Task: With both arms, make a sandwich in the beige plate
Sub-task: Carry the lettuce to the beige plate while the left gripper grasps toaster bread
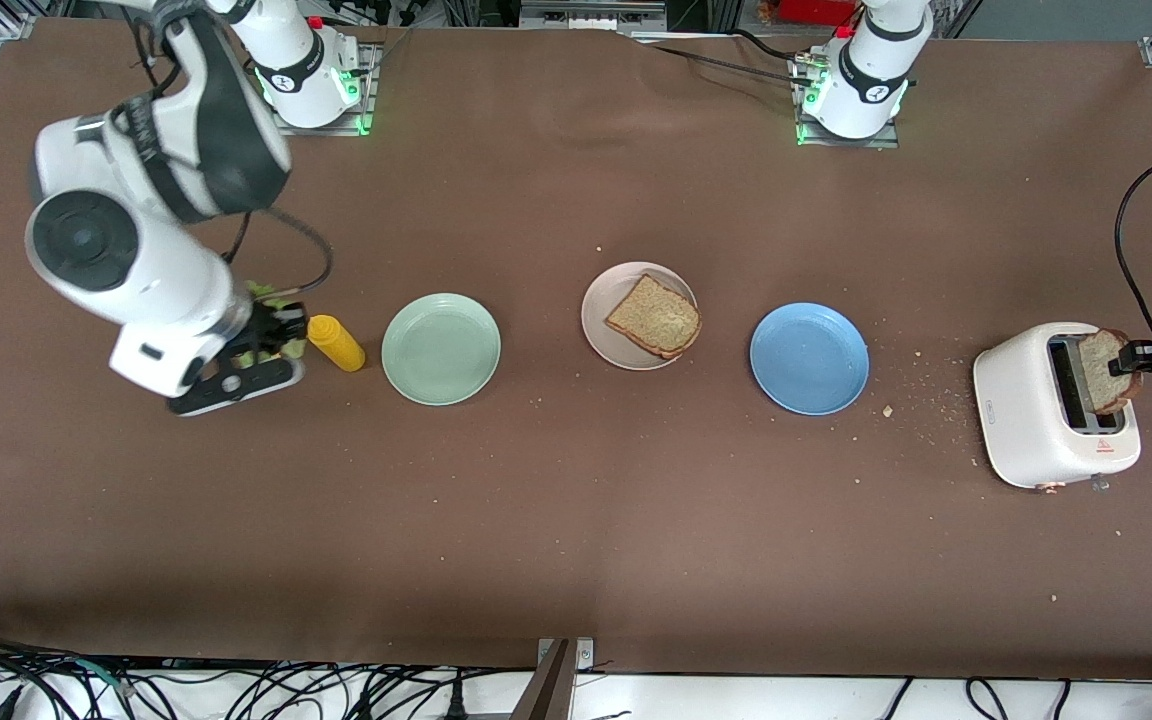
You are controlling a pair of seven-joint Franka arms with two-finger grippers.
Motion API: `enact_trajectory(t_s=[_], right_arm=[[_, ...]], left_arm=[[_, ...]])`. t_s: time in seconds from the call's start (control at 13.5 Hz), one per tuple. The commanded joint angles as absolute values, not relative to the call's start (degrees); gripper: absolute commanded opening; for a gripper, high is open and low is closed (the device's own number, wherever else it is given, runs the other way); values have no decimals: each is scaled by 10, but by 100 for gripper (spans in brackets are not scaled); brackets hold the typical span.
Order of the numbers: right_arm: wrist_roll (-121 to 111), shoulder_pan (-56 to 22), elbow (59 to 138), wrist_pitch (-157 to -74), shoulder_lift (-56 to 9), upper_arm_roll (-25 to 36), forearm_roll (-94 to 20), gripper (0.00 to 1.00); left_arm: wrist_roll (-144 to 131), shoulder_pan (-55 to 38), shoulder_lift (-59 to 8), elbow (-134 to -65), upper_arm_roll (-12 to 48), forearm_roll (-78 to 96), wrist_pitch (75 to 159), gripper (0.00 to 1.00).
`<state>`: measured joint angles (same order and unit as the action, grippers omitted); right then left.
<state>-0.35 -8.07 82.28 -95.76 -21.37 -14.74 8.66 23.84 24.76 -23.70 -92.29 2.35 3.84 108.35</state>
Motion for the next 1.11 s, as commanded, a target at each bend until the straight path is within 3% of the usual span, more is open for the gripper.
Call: enact_trajectory(t_s=[0.0, 0.52, 1.03], right_arm=[[9, -107, 817, -967, -213, -195, 87, 0], [61, -198, 833, -1137, -292, -196, -45, 0], [138, -287, 825, -1368, -404, -196, -47, 0]], left_arm=[[230, 246, -228, -893, 30, 12, 1041, 0], [228, 240, -228, -818, 34, -11, 932, 0], [210, 182, -209, -732, 34, -63, 811, 0]])
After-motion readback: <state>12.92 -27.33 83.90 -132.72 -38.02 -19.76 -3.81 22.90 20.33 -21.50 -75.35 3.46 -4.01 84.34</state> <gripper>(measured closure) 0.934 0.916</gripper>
